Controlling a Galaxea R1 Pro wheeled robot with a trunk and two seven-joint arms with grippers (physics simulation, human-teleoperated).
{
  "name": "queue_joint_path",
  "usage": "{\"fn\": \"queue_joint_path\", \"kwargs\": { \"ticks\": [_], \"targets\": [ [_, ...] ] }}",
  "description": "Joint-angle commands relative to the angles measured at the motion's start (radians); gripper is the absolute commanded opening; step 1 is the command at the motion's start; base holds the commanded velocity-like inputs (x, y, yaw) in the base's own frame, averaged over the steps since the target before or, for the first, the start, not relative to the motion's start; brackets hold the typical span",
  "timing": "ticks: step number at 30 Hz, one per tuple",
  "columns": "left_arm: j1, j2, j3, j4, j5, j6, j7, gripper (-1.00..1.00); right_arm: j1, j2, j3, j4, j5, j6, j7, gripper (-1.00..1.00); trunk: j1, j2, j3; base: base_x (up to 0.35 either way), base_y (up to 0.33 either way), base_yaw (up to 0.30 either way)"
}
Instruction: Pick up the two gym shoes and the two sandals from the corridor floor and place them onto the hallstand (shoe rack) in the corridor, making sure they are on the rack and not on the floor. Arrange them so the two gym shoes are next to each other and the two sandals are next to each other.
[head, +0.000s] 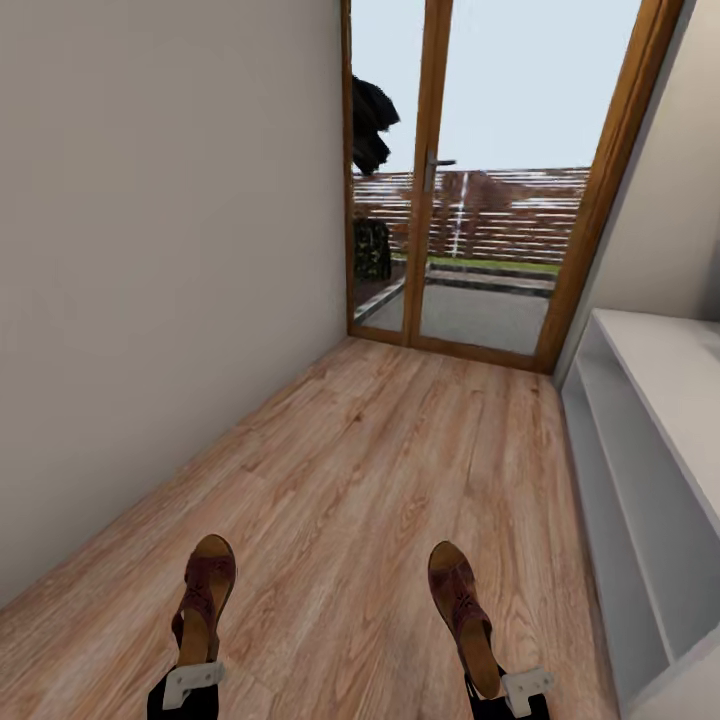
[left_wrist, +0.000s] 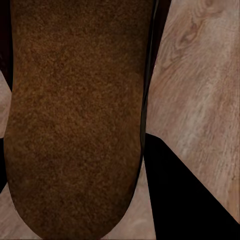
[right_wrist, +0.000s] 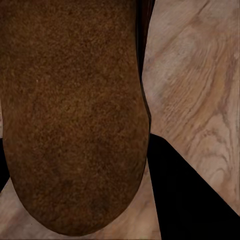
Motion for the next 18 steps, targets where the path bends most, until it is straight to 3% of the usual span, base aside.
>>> {"fn": "queue_joint_path", "kwargs": {
  "ticks": [1,5,18],
  "targets": [
    [-0.001,0.000,0.002,0.001,0.002,-0.002,-0.005,-1.00,0.000,-0.001,0.004,0.000,-0.003,-0.002,0.001,-1.00,0.000,0.000,-0.001,0.340,0.000,0.273],
    [-0.001,0.000,0.002,0.001,0.002,-0.002,-0.005,-1.00,0.000,-0.001,0.003,0.000,-0.004,-0.002,0.001,-1.00,0.000,0.000,-0.001,0.340,0.000,0.256],
    [0.000,0.000,0.002,0.001,0.002,-0.002,-0.005,-1.00,0.000,-0.003,-0.001,-0.002,-0.007,-0.004,-0.003,-1.00,0.000,0.000,-0.001,0.340,0.000,0.012]
  ]
}}
